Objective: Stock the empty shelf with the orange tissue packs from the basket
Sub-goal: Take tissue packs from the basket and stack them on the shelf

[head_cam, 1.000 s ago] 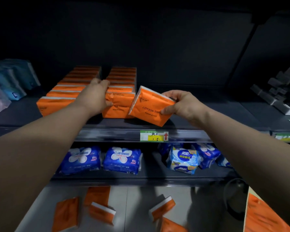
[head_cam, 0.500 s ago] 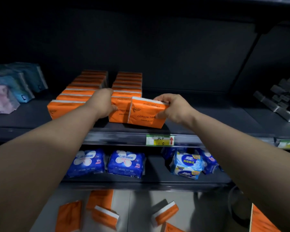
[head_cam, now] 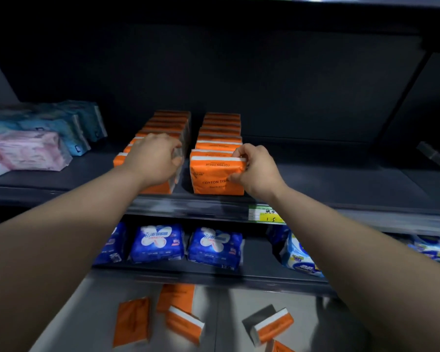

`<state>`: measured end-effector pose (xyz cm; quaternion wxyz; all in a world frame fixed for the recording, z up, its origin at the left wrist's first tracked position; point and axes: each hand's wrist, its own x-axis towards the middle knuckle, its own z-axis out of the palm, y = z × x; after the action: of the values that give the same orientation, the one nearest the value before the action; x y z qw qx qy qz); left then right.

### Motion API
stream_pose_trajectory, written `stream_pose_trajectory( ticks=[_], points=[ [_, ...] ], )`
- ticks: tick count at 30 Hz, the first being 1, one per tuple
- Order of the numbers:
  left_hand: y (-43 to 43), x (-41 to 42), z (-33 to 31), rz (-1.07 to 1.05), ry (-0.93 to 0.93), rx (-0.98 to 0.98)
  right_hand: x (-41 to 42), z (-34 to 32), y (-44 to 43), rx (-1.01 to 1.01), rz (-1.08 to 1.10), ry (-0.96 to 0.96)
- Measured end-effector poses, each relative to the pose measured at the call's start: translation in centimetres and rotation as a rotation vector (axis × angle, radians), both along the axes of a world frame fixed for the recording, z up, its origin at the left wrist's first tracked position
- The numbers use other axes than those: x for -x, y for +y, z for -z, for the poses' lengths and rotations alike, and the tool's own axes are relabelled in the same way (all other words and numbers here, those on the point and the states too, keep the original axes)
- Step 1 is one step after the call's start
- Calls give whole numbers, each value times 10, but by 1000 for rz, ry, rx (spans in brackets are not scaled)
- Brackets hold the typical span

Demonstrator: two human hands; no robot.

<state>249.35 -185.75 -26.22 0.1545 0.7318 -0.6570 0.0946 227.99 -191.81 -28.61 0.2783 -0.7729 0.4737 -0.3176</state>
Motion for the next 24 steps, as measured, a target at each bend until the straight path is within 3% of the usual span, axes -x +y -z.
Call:
stream_pose_trajectory(
  ticks=[4,9,18,24],
  points=[
    [6,-3,7,-14,13,-2,-9,12,-3,71,101,123],
    [6,-10,14,-35,26,-9,-16,14,-12,55,155,77],
    [12,-3,14,-51,41,-15,-3,10,-6,55,87,91],
    [25,30,0,-21,60,-8,32,-9,14,173,60,151]
  ],
)
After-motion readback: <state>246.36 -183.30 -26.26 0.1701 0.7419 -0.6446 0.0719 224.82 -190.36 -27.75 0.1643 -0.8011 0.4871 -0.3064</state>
